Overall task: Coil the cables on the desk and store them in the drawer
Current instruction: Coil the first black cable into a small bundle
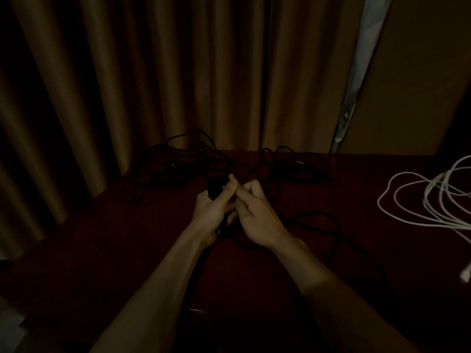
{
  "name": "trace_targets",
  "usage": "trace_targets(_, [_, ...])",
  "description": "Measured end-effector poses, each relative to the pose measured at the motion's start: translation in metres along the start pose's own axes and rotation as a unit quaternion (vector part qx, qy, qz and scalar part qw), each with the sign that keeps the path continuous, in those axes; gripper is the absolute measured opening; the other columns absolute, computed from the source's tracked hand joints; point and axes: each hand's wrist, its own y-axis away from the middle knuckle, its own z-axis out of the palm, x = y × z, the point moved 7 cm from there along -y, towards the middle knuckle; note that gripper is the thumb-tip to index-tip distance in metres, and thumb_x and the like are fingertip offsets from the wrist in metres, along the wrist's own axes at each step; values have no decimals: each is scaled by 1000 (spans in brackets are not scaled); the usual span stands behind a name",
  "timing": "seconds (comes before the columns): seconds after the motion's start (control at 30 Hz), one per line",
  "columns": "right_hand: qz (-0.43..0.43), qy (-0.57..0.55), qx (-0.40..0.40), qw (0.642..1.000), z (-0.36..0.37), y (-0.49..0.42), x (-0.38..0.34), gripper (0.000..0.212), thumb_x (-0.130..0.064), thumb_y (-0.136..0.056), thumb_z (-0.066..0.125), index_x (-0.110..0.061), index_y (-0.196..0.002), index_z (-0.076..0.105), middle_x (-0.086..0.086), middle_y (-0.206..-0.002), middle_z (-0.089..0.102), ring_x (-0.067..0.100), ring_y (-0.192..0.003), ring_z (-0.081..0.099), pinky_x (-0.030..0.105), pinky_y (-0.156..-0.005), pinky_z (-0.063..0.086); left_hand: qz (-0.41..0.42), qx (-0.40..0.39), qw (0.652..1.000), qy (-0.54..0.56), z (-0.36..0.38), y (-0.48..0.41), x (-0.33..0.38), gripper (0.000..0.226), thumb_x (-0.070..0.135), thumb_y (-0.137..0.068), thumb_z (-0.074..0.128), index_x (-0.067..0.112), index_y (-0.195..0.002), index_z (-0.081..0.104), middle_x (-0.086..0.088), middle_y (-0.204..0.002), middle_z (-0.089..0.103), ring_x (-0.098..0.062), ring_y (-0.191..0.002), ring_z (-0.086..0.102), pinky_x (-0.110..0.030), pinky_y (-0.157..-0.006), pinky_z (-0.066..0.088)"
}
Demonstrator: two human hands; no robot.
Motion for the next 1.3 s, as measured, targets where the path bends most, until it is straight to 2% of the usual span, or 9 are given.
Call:
trace_targets(0.1, [6, 47, -23, 999, 3, 1, 0, 57, -8, -111, 36, -22, -164, 20, 0, -112, 42, -7, -89, 60, 11, -84, 50, 4, 0, 1000, 7, -3, -1, -1, 30, 45, -96, 70, 22, -77, 73, 2, -67, 63, -14, -57, 54, -29, -54, 46])
trace_targets(0.23, [16, 106, -36, 994, 3, 0, 2, 59, -19, -111, 38, -28, -165, 15, -2, -107, 55, -3, -91, 59, 6, -83, 45, -11, 18, 1000, -9, -7, -2, -3, 31, 47, -99, 66, 18, -92, 74, 3, -75, 71, -12, -67, 65, -32, -63, 52])
trace_targets(0.37, [58, 126, -27, 990, -8, -1, 12, 70, -35, -108, 50, -23, -165, 10, -9, -107, 67, 3, -98, 64, 18, -86, 46, -2, 29, 999, -24, -10, -3, -2, 36, 45, -102, 61, 12, -90, 69, -2, -74, 66, -17, -67, 63, -33, -64, 53])
trace_targets(0.47, [39, 249, -64, 966, -9, 3, 11, 50, -36, -109, 47, -22, -156, 40, -2, -129, 65, 16, -122, 58, 28, -96, 43, -6, 50, 998, 28, -15, -5, 1, 36, 43, -104, 59, 12, -86, 66, 1, -74, 67, -16, -73, 65, -34, -70, 55])
trace_targets(0.6, [100, 342, -87, 930, -18, 5, 23, 38, -33, -110, 40, -31, -147, 49, -10, -143, 52, 11, -138, 41, 62, -119, 18, -18, 83, 989, 120, -20, -4, 5, 28, 40, -107, 53, 15, -97, 65, -1, -82, 74, -18, -83, 75, -31, -63, 58])
trace_targets(0.73, [119, 360, -56, 923, -27, 4, 25, 40, -20, -108, 42, -29, -147, 51, -7, -140, 50, 14, -133, 43, 54, -107, 37, -5, 87, 993, 79, -21, -6, 4, 38, 39, -109, 50, 17, -78, 54, 0, -63, 53, -18, -62, 61, -26, -52, 51])
trace_targets(1.0, [133, 337, 0, 932, -38, 5, 25, 32, -39, -107, 49, -28, -134, 62, -6, -134, 60, 18, -127, 54, 62, -118, 27, -2, 90, 996, 25, -24, -8, 2, 39, 36, -108, 54, 17, -74, 49, 4, -57, 47, -12, -49, 46, -28, -47, 40])
trace_targets(1.2, [4, 262, 90, 961, -38, 0, 4, 29, -27, -102, 63, -17, -128, 72, 3, -108, 72, 20, -93, 68, 33, -85, 53, 58, 51, 992, -97, -14, -5, 6, 39, 32, -108, 54, 12, -75, 57, 3, -59, 57, -13, -52, 56, -26, -50, 47])
trace_targets(1.3, [-42, 220, 93, 970, -32, -2, -6, 27, -21, -100, 67, -17, -125, 73, 4, -98, 71, 17, -81, 67, 32, -70, 55, 67, 13, 991, -117, -8, -5, 4, 29, 31, -106, 57, 12, -86, 66, 5, -72, 65, -10, -65, 63, -23, -59, 51])
